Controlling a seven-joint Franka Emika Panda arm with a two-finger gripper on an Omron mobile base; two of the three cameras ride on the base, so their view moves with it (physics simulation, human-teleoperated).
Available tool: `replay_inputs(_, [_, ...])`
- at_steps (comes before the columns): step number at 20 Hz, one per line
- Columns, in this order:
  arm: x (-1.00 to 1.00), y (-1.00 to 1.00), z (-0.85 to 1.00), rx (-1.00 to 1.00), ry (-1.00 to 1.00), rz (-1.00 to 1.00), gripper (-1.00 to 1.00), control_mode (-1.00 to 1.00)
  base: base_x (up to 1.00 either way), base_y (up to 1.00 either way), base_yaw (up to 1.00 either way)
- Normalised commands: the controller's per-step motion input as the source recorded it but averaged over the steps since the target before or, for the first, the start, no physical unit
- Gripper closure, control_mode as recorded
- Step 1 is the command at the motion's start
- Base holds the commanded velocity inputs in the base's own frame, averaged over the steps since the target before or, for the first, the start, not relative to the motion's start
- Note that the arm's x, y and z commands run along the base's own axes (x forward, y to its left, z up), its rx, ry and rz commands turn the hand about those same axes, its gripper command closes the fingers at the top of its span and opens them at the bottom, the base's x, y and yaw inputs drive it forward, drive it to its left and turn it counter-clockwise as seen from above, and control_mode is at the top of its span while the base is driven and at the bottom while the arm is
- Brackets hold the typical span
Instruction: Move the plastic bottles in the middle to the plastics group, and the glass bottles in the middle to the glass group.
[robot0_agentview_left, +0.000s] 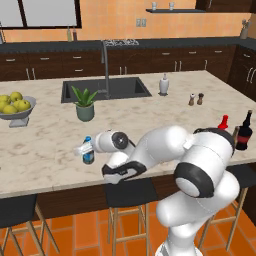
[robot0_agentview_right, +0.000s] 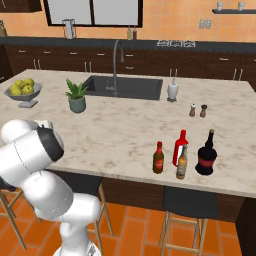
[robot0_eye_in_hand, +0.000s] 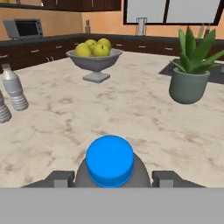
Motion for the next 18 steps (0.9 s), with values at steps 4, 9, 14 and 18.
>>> replay_inputs(4, [0.00, 0.62, 0.11, 0.00, 0.00, 0.00, 1.00, -1.00, 0.00, 0.00, 0.00])
replay_inputs(9, [0.00, 0.62, 0.00, 0.00, 0.01, 0.00, 1.00, -1.00, 0.00, 0.00, 0.00])
replay_inputs(14, [-0.04, 0.59, 0.00, 0.00, 0.01, 0.01, 1.00, -1.00, 0.00, 0.00, 0.00])
replay_inputs(18, [-0.04, 0.66, 0.00, 0.00, 0.00, 0.01, 1.00, -1.00, 0.00, 0.00, 0.00])
